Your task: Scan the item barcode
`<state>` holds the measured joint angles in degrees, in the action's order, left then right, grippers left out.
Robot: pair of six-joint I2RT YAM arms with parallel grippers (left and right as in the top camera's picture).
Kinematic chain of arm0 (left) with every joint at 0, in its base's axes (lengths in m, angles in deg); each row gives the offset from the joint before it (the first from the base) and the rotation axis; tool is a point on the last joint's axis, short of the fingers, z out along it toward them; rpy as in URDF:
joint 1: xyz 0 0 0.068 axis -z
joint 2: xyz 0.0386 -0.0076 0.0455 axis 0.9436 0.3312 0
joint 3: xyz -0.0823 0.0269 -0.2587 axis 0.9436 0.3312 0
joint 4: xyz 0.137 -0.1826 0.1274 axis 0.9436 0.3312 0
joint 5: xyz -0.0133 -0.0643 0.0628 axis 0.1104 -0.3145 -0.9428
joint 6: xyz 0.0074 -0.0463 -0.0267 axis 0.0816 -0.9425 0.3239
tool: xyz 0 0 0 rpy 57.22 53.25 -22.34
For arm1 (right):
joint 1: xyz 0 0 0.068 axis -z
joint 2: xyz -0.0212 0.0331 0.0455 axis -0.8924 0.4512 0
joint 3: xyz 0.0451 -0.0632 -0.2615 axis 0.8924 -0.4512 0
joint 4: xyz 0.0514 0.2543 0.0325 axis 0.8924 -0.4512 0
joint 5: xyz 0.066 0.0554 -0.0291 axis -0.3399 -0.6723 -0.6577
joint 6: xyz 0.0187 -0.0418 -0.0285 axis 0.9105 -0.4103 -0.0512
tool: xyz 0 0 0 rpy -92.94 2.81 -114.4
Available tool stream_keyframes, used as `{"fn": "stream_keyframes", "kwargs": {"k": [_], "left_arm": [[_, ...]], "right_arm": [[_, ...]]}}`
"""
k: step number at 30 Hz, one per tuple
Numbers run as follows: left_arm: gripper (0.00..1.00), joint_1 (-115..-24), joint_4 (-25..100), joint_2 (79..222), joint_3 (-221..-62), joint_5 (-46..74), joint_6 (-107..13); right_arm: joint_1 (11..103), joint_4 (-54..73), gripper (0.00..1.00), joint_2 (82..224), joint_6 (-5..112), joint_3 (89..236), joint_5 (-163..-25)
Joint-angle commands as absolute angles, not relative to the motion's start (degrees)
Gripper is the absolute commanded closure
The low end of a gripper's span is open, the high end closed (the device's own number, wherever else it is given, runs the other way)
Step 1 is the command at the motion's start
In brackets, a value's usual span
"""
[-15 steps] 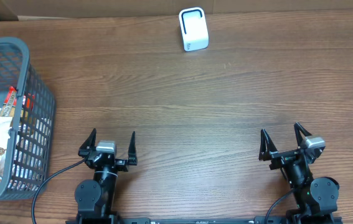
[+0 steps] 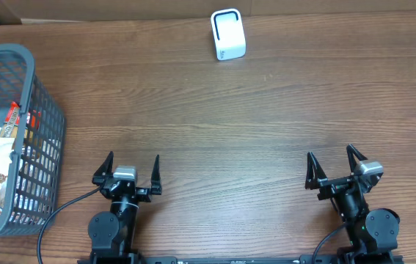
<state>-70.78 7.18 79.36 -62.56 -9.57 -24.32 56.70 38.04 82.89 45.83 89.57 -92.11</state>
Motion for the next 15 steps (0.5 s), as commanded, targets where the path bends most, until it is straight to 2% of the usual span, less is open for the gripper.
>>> {"fn": "stream_keyframes", "kwargs": {"k": [1,15], "left_arm": [[0.01,-71.1,7.1,79.3,-62.2,-10.0,-23.7],[0.00,-71.1,7.1,79.3,-62.2,-10.0,-23.7]], "right_arm": [[56.4,38.3,0.00,82.3,45.8,89.0,-92.1],[56.4,38.3,0.00,82.3,45.8,89.0,-92.1]]}}
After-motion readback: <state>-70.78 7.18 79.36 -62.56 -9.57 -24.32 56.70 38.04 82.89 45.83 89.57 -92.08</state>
